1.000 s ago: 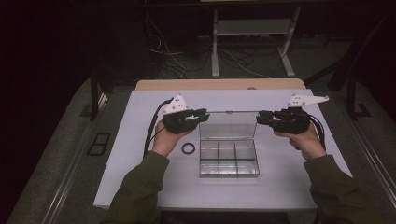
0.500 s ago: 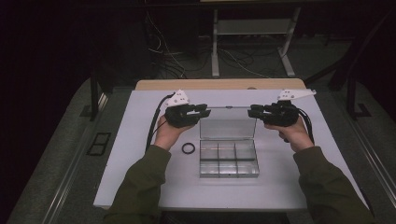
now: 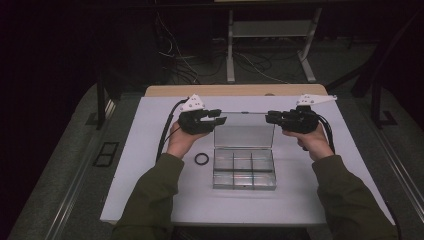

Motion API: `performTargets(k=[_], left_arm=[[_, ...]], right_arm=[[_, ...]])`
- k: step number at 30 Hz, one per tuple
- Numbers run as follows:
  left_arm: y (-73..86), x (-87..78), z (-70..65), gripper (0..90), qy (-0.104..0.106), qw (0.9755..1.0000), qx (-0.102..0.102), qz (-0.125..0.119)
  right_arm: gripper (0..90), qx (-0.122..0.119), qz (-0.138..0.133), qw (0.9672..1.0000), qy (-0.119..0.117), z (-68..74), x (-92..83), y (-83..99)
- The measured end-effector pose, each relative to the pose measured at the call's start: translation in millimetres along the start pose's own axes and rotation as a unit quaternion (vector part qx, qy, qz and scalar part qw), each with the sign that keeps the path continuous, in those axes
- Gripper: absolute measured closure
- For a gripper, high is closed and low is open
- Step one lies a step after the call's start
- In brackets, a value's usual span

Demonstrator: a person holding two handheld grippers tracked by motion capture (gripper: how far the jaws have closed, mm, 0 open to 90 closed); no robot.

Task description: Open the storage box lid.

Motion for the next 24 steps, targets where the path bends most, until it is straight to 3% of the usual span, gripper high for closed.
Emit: performTargets(k=[13, 24], left_arm=[[25.1, -27.5, -12.0, 43.5, -0.019, 0.9996, -0.016, 0.011], [55.2, -48.5, -38.8, 37.2, -0.020, 0.9991, -0.030, 0.022]], right_arm=[[66.6, 0.004, 0.003, 0.9999, 0.016, -9.4, 10.2, 1.5], [62.5, -0.004, 0.012, 0.9996, 0.026, -15.8, 18.6, 2.9]])
Point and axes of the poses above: each handheld gripper's, and its own axes: x roughly forward along the jaws, y roughly out of its underside, z roughly to its left, the point moved 10 cm from there along x, roughly forward along the jaws, and after that the axes turned 3 degrees about y, right-handed, at the moved point
